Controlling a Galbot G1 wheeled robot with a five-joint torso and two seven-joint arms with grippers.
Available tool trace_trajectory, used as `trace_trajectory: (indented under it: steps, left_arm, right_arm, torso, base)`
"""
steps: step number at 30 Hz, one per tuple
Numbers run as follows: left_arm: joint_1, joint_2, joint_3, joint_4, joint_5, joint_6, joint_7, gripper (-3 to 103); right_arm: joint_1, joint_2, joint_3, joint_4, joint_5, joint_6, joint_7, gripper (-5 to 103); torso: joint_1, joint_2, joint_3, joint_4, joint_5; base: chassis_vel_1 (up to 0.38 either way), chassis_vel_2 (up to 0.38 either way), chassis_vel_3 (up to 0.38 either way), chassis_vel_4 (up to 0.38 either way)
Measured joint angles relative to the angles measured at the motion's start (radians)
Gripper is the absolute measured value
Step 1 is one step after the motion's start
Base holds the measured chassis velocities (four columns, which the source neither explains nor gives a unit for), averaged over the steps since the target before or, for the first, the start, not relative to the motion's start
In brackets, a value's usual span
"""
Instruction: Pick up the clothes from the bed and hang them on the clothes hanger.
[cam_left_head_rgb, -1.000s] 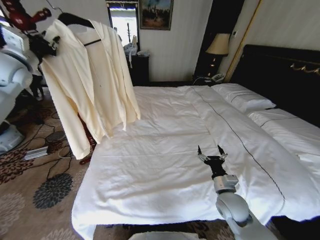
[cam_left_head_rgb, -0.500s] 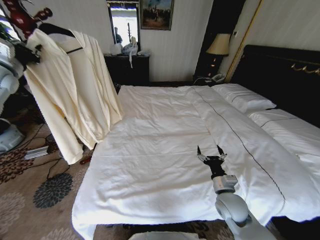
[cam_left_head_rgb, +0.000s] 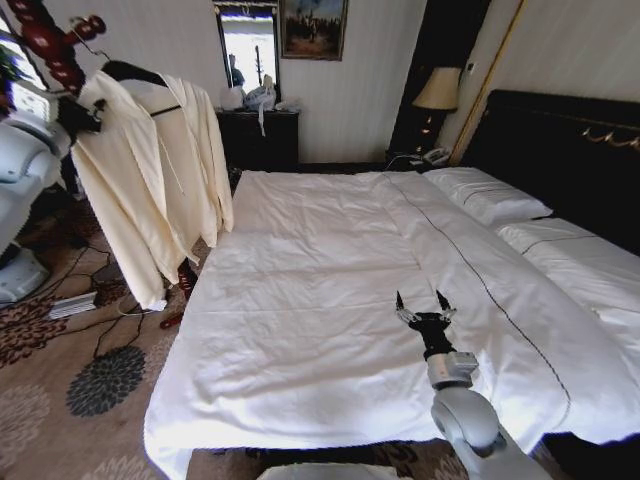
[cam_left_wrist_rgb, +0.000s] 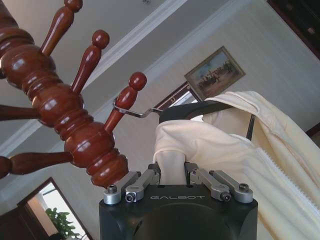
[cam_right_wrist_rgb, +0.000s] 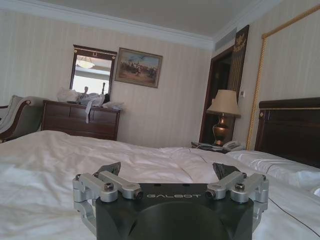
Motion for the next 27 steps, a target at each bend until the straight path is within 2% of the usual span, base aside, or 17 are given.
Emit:
trace_trajectory:
  steps: [7, 11, 17, 21, 24, 27]
  left_arm:
    - [0.01, 0.008, -0.012, -0.001, 0.013, 0.013, -0.009, 20]
    - [0.031, 0.02, -0.025, -0.033, 0.01, 0.054, -0.043, 20]
    - [0.05, 0.023, -0.04, -0.046, 0.007, 0.072, -0.064, 18]
    - [0.06, 0.03, -0.048, -0.047, 0.006, 0.08, -0.075, 38]
    - [0.071, 0.033, -0.06, -0.049, 0.006, 0.082, -0.081, 43]
    - [0.097, 0.041, -0.084, -0.058, 0.005, 0.086, -0.088, 60]
  right_arm:
    - [0.006, -0.003, -0.004, -0.004, 0.001, -0.001, 0.001, 100]
    - [0.006, -0.003, -0.006, -0.004, 0.001, -0.002, 0.001, 100]
    - [0.007, -0.004, -0.008, -0.005, 0.001, -0.002, 0.001, 100]
    - [0.007, -0.004, -0.01, -0.005, 0.001, -0.003, 0.001, 100]
    - [0.006, -0.005, -0.011, -0.006, 0.0, -0.003, 0.001, 100]
    - [0.007, -0.005, -0.016, -0.011, -0.002, -0.003, 0.001, 100]
  torso:
    - [0.0, 0.0, 0.0, -0.0002, -0.0002]
    - [0.0, 0.0, 0.0, -0.0003, -0.0002]
    - [0.0, 0.0, 0.0, -0.0003, 0.0]
    - [0.0, 0.0, 0.0, 0.0, -0.0001]
    - [0.0, 0.0, 0.0, -0.0001, -0.0001]
    - [0.0, 0.0, 0.0, -0.0002, -0.0001]
  base:
    - [0.0, 0.0, 0.0, 0.0]
    - [0.0, 0.0, 0.0, 0.0]
    - [0.0, 0.0, 0.0, 0.0]
    - [0.0, 0.0, 0.0, 0.0]
    - [0.0, 0.0, 0.0, 0.0]
    - [0.0, 0.0, 0.0, 0.0]
